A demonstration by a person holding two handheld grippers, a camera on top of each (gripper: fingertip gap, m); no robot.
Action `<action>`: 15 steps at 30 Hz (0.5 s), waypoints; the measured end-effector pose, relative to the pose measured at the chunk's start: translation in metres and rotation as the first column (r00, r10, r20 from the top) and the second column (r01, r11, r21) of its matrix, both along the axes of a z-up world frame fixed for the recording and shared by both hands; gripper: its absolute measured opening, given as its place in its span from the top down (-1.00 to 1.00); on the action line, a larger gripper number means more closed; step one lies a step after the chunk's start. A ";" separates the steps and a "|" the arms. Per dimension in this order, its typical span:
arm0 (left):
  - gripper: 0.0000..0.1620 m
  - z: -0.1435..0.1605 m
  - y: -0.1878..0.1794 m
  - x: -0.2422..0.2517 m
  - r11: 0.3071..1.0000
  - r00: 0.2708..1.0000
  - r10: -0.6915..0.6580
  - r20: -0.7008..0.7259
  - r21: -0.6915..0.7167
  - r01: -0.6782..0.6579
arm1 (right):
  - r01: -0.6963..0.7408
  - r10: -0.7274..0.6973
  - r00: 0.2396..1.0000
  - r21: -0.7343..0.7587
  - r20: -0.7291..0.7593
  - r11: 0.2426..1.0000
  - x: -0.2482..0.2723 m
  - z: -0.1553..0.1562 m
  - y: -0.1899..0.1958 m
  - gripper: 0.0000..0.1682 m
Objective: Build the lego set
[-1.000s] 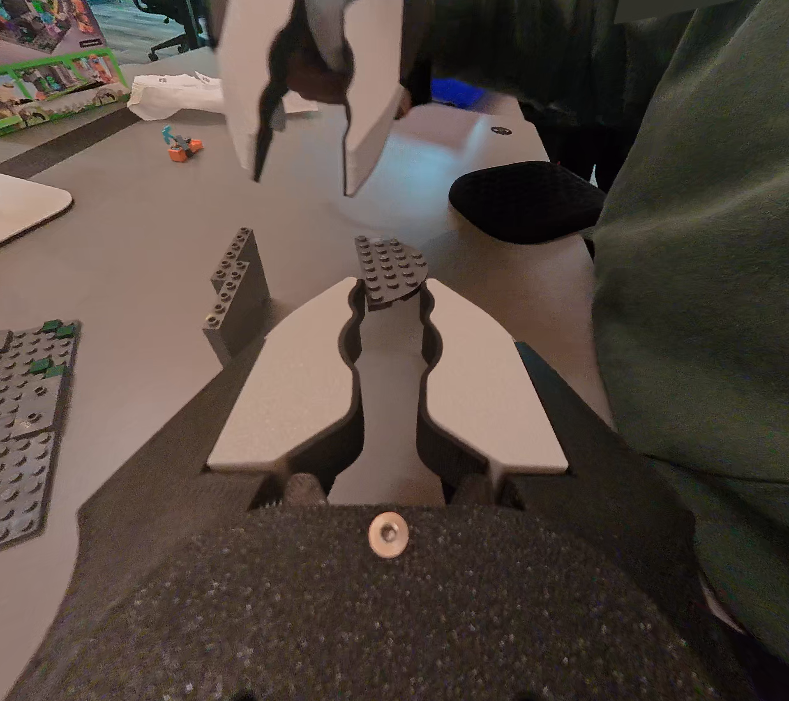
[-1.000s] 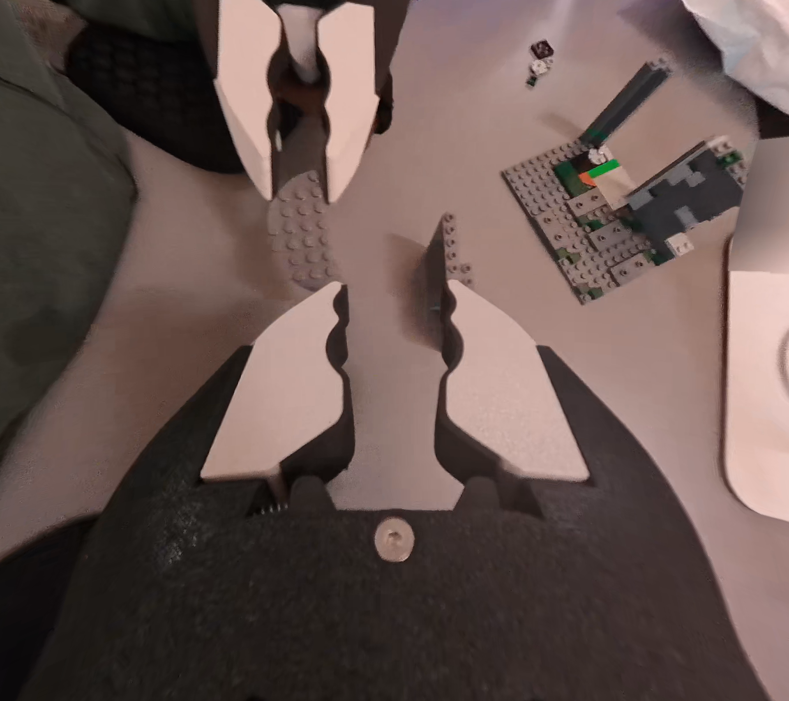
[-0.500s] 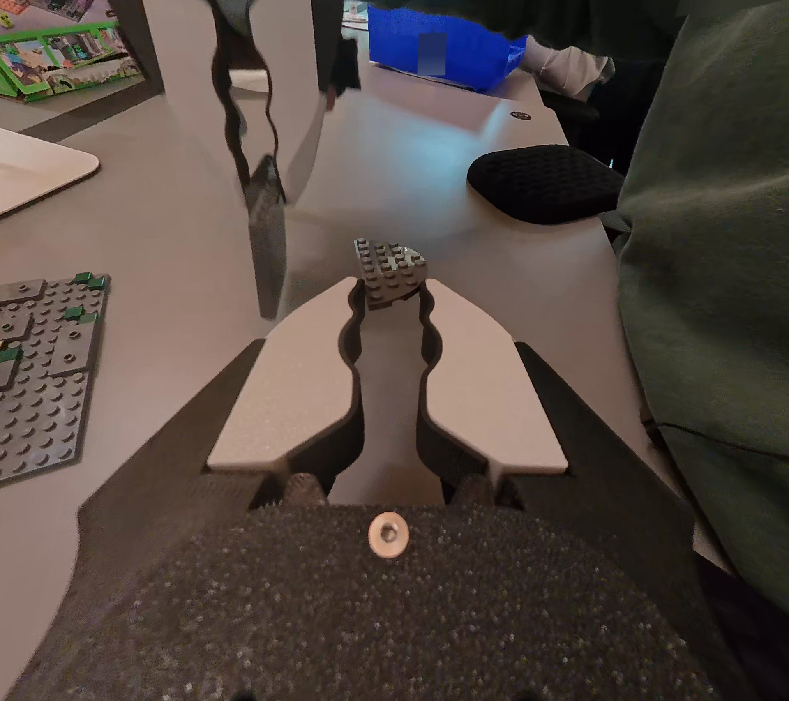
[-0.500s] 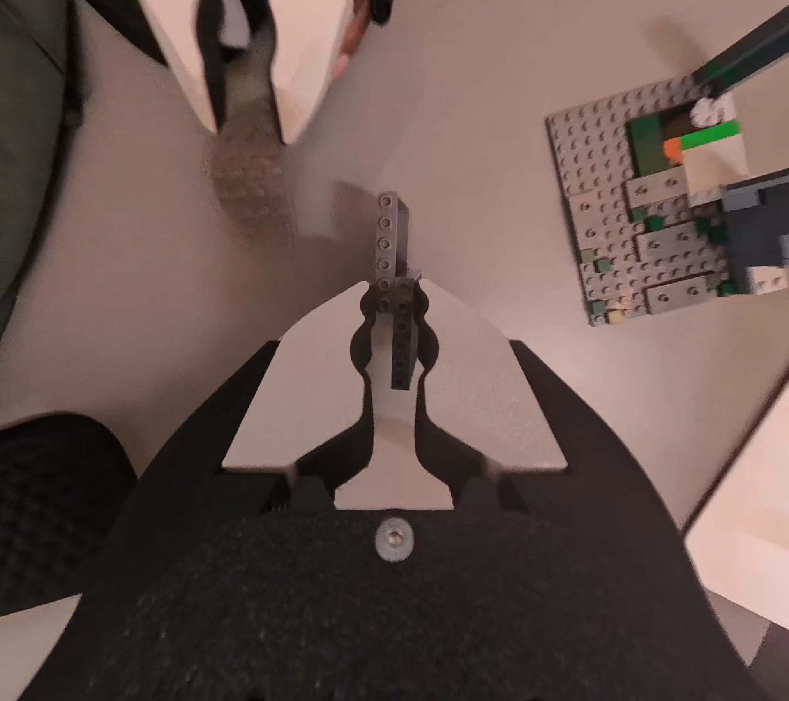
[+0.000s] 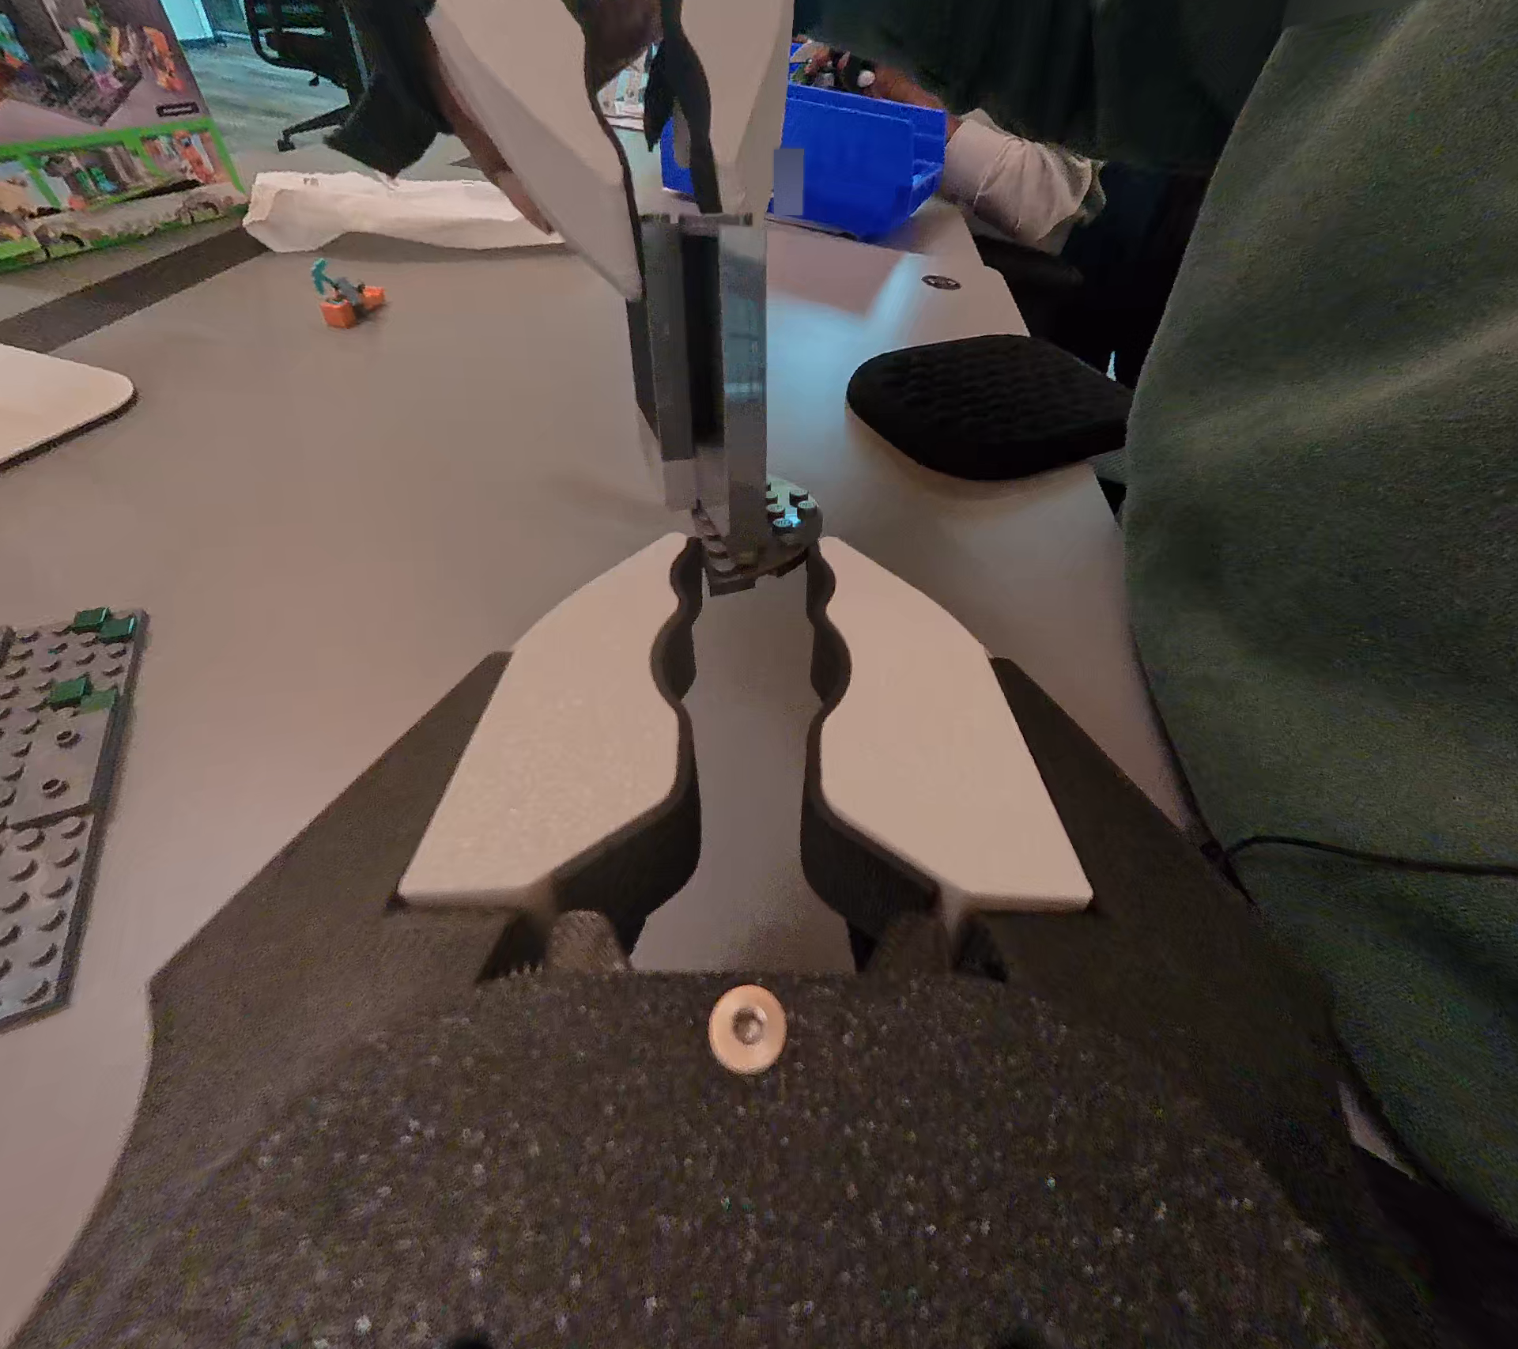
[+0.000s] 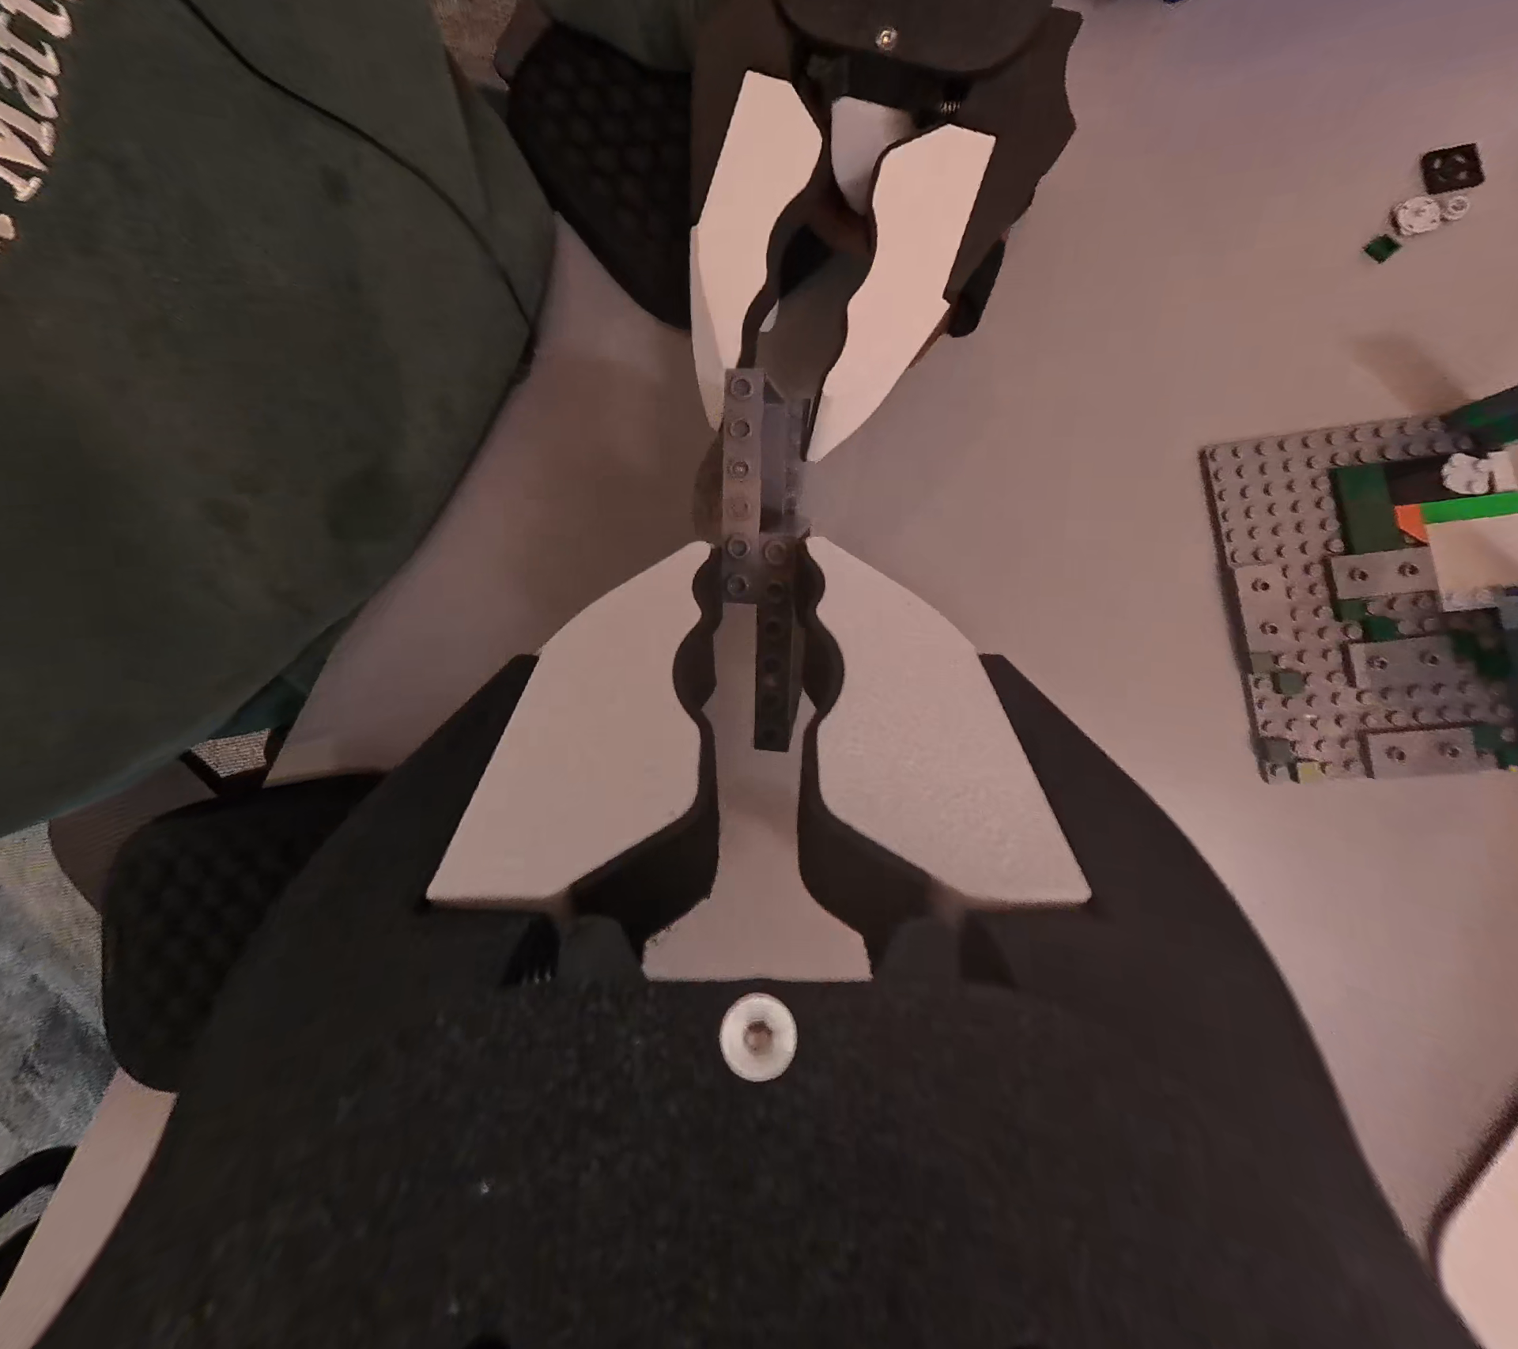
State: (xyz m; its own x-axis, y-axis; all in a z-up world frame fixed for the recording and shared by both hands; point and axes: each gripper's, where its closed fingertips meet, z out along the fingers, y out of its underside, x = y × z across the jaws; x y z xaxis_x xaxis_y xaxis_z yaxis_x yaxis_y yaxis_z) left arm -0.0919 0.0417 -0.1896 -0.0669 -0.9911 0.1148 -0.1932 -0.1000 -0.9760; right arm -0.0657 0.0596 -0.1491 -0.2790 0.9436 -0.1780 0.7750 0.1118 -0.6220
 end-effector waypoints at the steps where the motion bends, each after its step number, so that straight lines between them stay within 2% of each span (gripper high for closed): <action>1: 0.71 0.000 0.000 0.000 1.000 1.000 0.001 0.002 0.003 -0.001 | -0.001 0.001 1.000 -0.003 -0.002 1.000 -0.002 0.001 -0.001 0.81; 15: 0.71 0.005 -0.002 -0.002 0.999 0.999 -0.018 0.033 -0.035 0.019 | 0.037 -0.034 0.996 -0.035 0.077 0.999 -0.007 0.002 0.002 0.81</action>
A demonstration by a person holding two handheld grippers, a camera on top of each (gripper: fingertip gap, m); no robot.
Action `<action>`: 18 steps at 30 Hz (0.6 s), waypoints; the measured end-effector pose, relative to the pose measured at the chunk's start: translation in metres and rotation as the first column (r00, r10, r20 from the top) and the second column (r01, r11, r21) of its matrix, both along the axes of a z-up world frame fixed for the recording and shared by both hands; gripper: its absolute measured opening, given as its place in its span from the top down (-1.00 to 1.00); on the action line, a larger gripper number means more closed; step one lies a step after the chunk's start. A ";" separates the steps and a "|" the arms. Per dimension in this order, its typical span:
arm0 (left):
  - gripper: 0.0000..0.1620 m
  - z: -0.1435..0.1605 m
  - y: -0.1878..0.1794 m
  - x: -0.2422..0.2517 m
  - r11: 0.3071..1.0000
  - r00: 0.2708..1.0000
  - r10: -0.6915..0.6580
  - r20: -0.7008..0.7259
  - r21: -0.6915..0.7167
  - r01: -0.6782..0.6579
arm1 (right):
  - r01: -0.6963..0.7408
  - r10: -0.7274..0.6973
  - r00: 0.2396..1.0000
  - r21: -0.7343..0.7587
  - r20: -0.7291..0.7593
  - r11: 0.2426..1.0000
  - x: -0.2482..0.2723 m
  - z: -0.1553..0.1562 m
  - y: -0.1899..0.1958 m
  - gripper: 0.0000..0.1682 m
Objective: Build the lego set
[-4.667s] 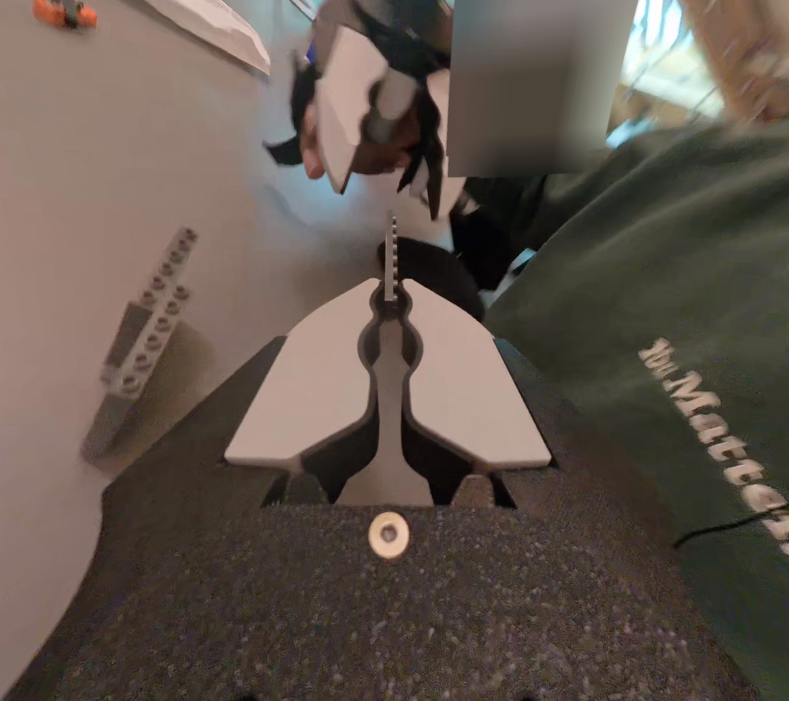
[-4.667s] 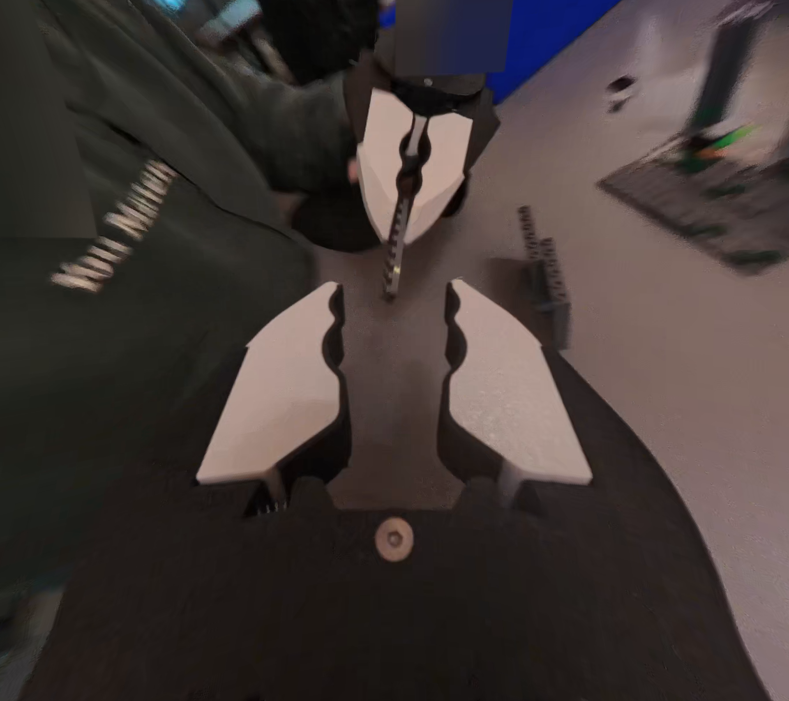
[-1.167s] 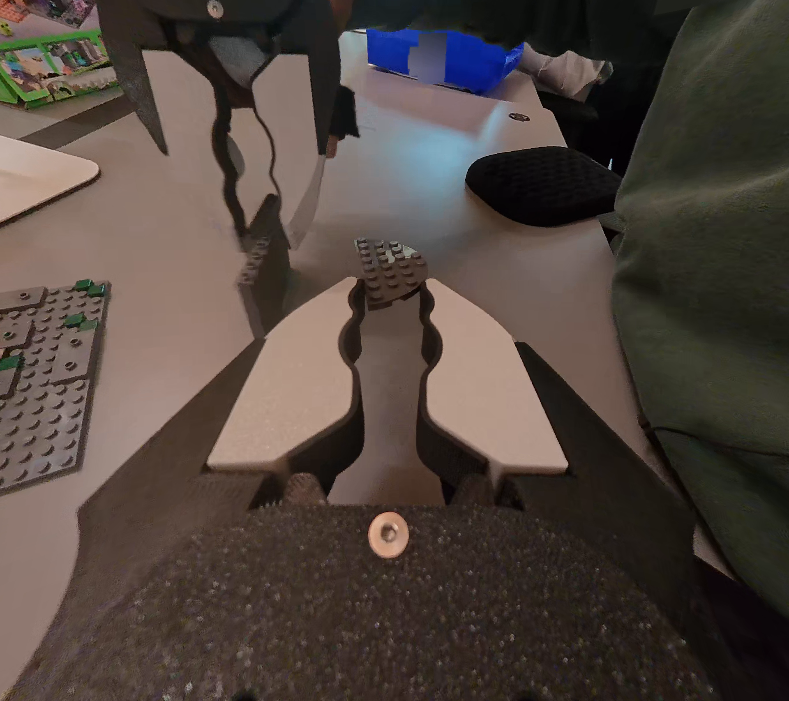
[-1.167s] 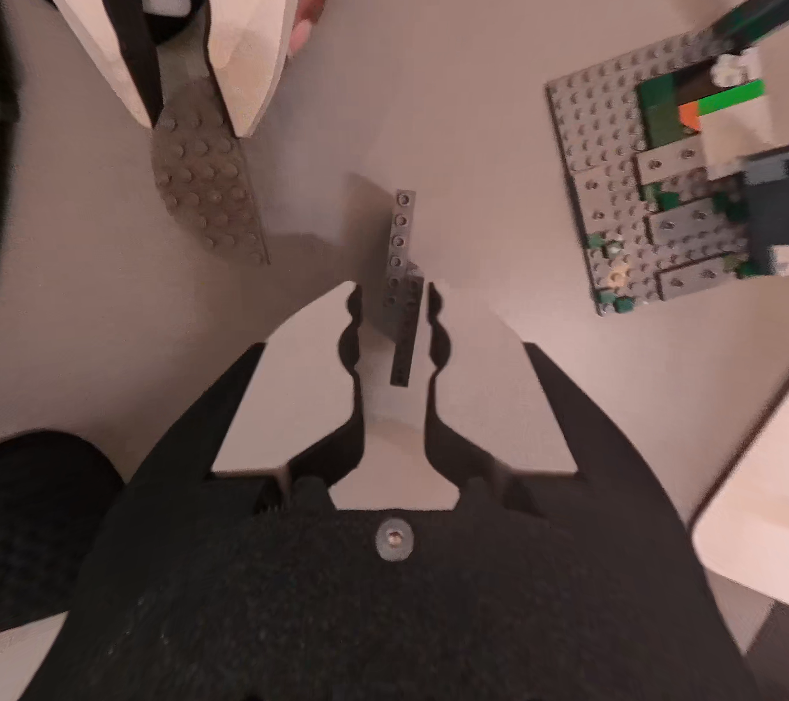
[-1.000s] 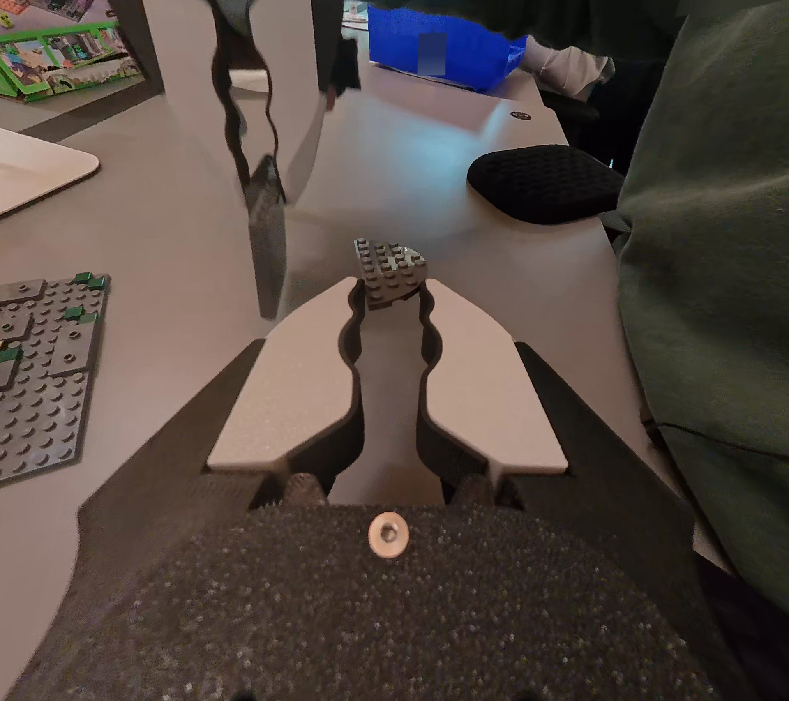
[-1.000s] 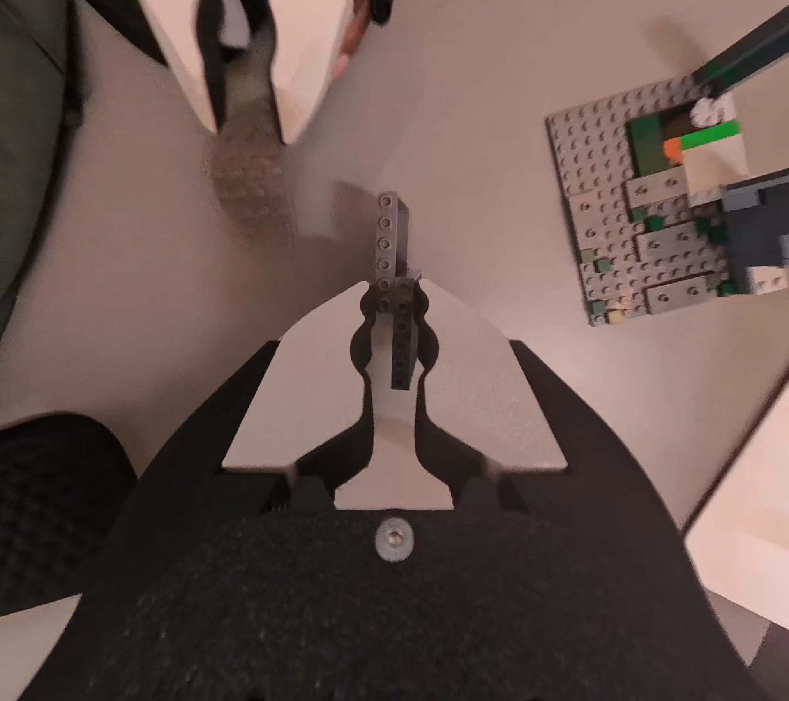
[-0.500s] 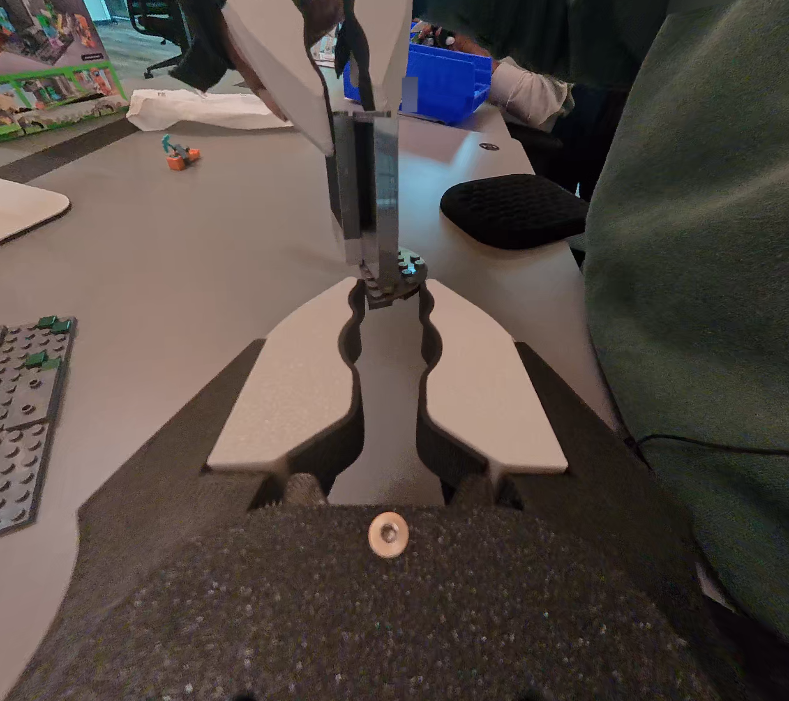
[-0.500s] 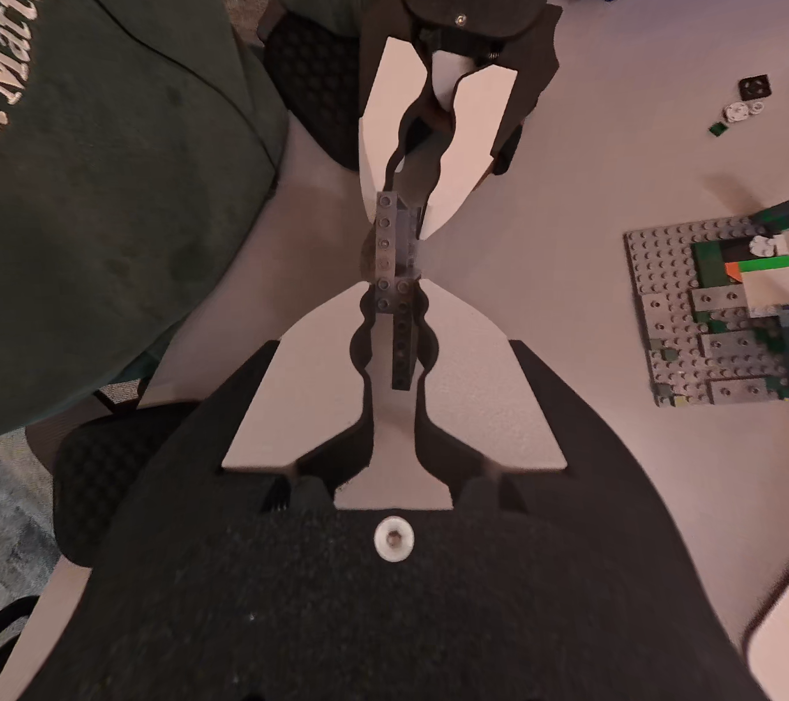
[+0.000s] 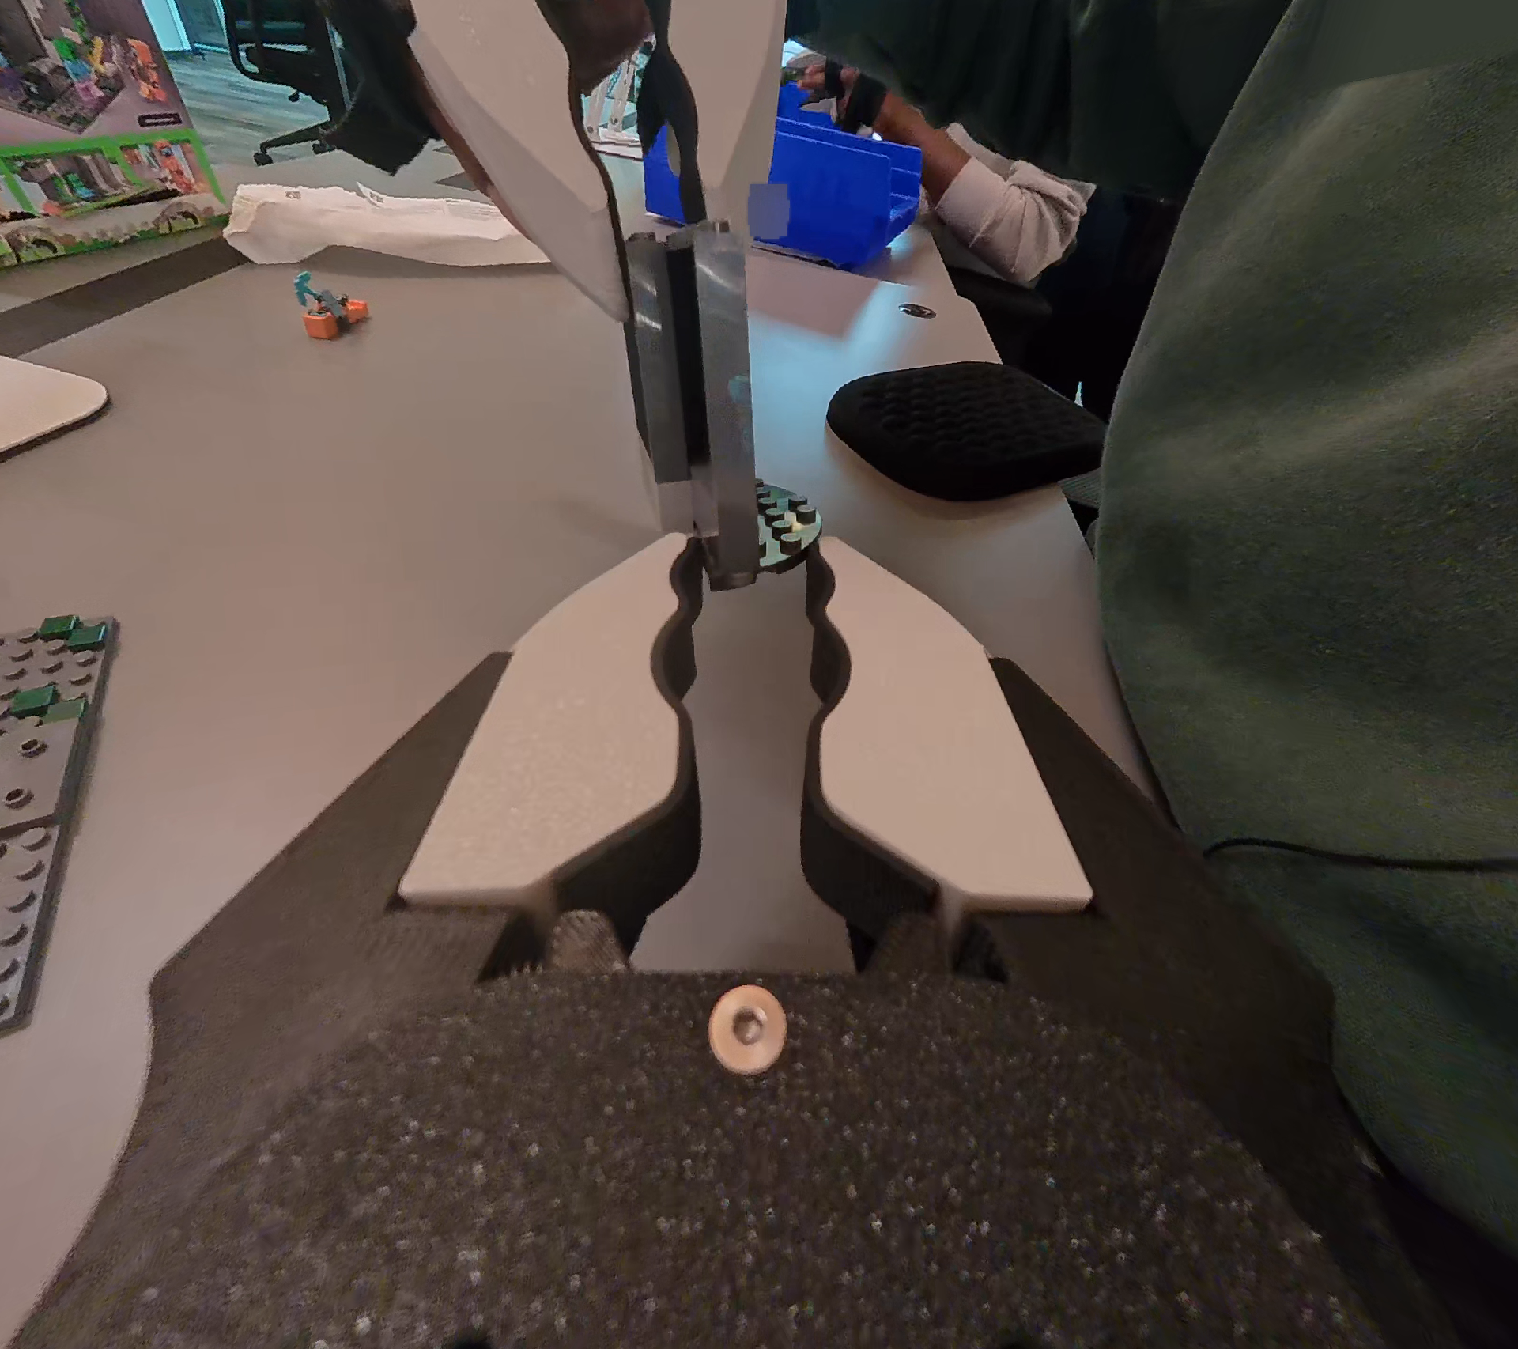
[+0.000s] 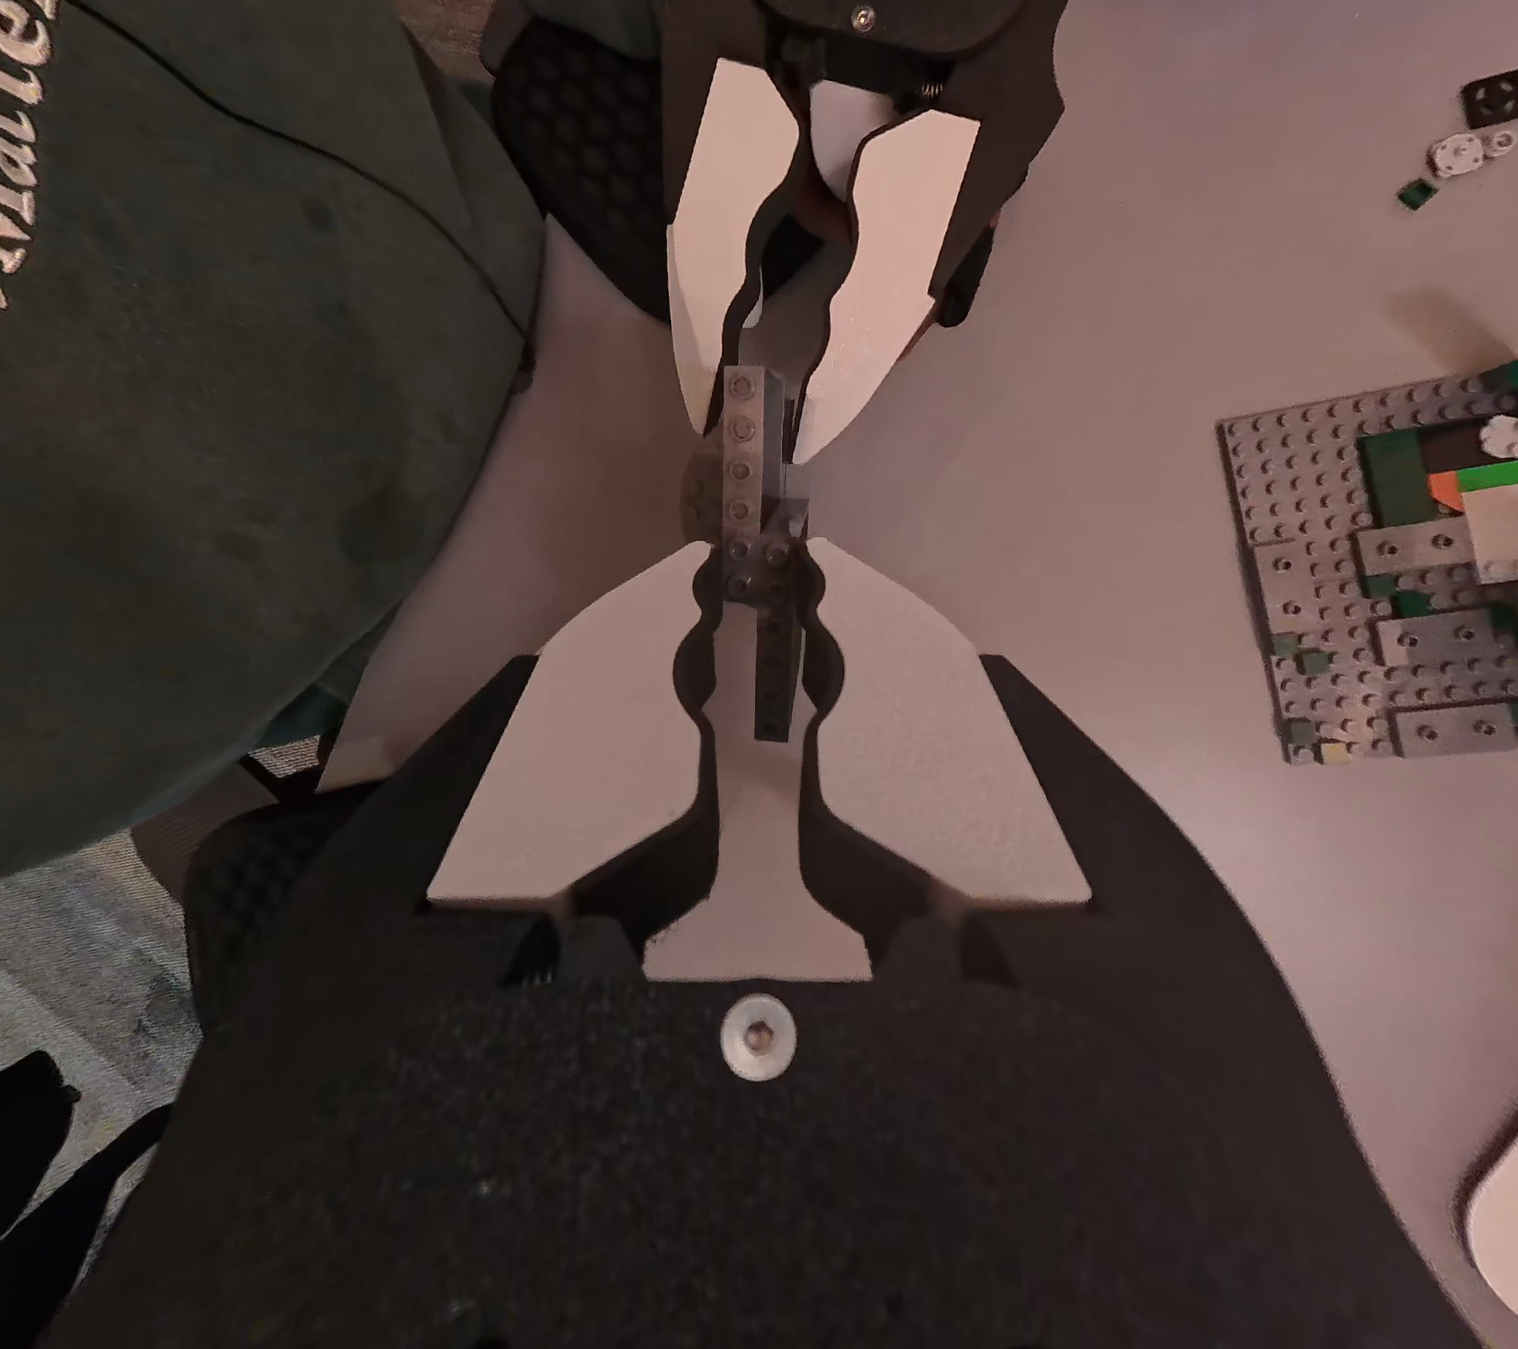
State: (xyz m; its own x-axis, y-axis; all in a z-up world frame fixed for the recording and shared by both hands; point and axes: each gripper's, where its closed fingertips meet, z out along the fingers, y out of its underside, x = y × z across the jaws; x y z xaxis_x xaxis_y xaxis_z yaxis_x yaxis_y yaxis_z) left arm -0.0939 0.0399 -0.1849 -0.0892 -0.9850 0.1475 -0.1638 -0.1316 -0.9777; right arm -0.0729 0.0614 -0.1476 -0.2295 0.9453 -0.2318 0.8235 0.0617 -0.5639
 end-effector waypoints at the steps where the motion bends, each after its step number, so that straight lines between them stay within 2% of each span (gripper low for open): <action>1: 0.71 0.000 0.000 0.000 1.000 1.000 0.000 0.000 -0.001 0.000 | 0.002 -0.002 1.000 -0.004 0.002 1.000 0.000 0.000 0.000 0.81; 18: 0.71 0.000 0.003 -0.003 0.990 0.999 -0.042 0.022 -0.135 0.044 | 0.062 -0.059 0.998 -0.090 0.032 0.994 0.003 -0.008 0.005 0.81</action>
